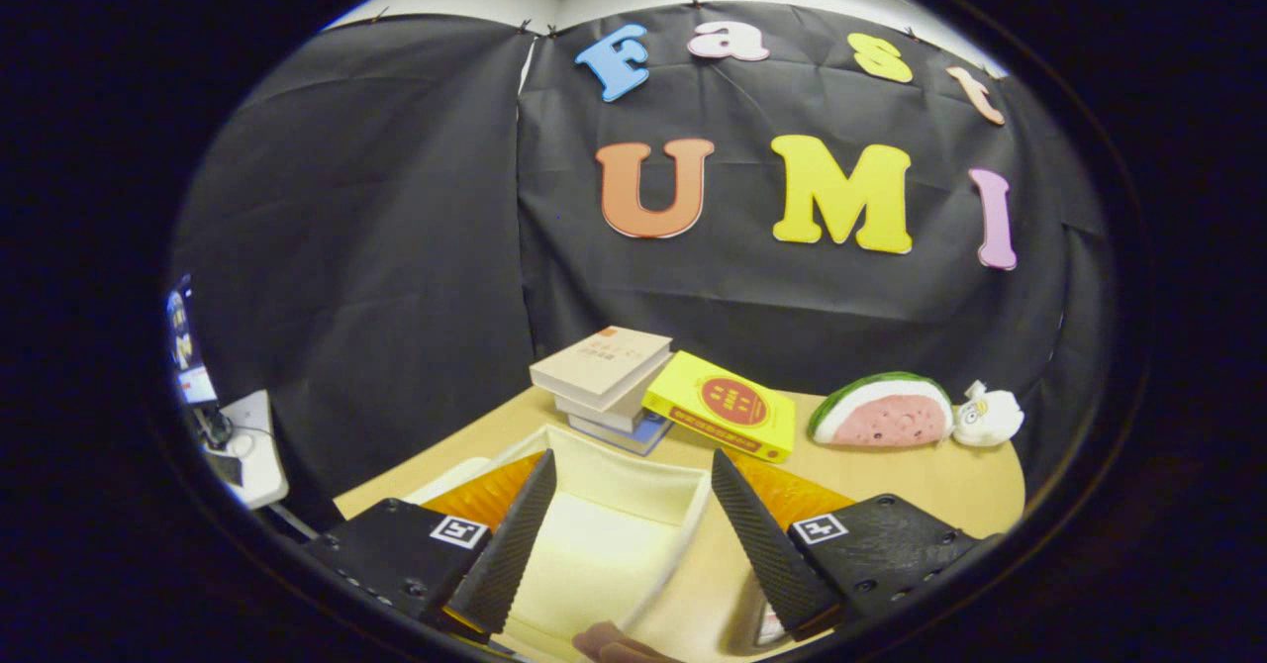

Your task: Open the storage box then place both shoes into the box .Put the left shoe in first, then the right shoe, with the right side of both shoes facing outward in a uniform manner.

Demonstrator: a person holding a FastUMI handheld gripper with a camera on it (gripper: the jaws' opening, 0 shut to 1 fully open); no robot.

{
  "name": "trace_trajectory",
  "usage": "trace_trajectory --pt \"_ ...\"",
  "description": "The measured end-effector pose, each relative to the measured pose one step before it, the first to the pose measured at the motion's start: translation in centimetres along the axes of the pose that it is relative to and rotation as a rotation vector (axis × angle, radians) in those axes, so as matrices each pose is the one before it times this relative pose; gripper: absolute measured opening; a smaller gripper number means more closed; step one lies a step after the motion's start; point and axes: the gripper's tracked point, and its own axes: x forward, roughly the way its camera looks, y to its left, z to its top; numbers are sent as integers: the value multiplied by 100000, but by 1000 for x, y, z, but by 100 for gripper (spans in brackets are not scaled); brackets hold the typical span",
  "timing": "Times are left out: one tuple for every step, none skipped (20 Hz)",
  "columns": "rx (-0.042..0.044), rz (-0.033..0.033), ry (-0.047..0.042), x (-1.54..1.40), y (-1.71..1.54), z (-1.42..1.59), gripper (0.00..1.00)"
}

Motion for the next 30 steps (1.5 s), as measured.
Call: trace_trajectory --pt "57 -1673 2738 8 -1374 -1572 96" --pt "897 -1894 3532 141 -1476 -1670 95" --pt "1819 -1736 3520 185 -1469 -1606 96" --pt "1756 -2666 3578 341 -1585 -1555 96" --pt "1233 -3156 3091 323 -1822 -1462 96" --pt "979 -2185 2414 422 -1757 -1337 97" --pt "151 -1656 3313 705 -1283 -1082 97" --pt "-492 -2084 3309 734 -1593 -1249 97" --pt "-760 -2111 3659 595 -1704 -1239 97" --pt "-222 -1366 2740 227 -1324 -1041 97" --pt "116 -259 2247 198 -821 -900 97" --pt "628 1612 1921 235 -318 -688 97" --pt "-31 1790 2601 412 -128 -905 97" --pt "30 872 2703 206 -404 -714 97" --pt "404 2116 2255 170 -159 -501 97" --pt "1159 1606 2741 145 24 -483 97" --pt "1156 113 3343 310 -307 -592 97" --pt "1216 -895 3708 254 -303 -547 97" --pt "391 -1628 3902 212 -381 -603 97" --pt "-646 -1133 3288 162 -109 -524 97" --pt "-429 -1260 2194 220 -85 -84 86" --pt "61 -1551 2081 106 -169 -45 80" --pt "1116 -1046 2593 155 -42 -114 78" --pt "849 -753 3467 270 220 -232 75" --pt "881 789 3263 79 480 -345 73" --pt "1733 1033 3132 104 616 -77 60" --pt "628 702 2363 270 453 -198 48" --pt "198 925 701 216 357 -112 38" --pt "-280 924 -79 -14 385 143 28" --pt "-978 -417 -932 36 83 71 25"
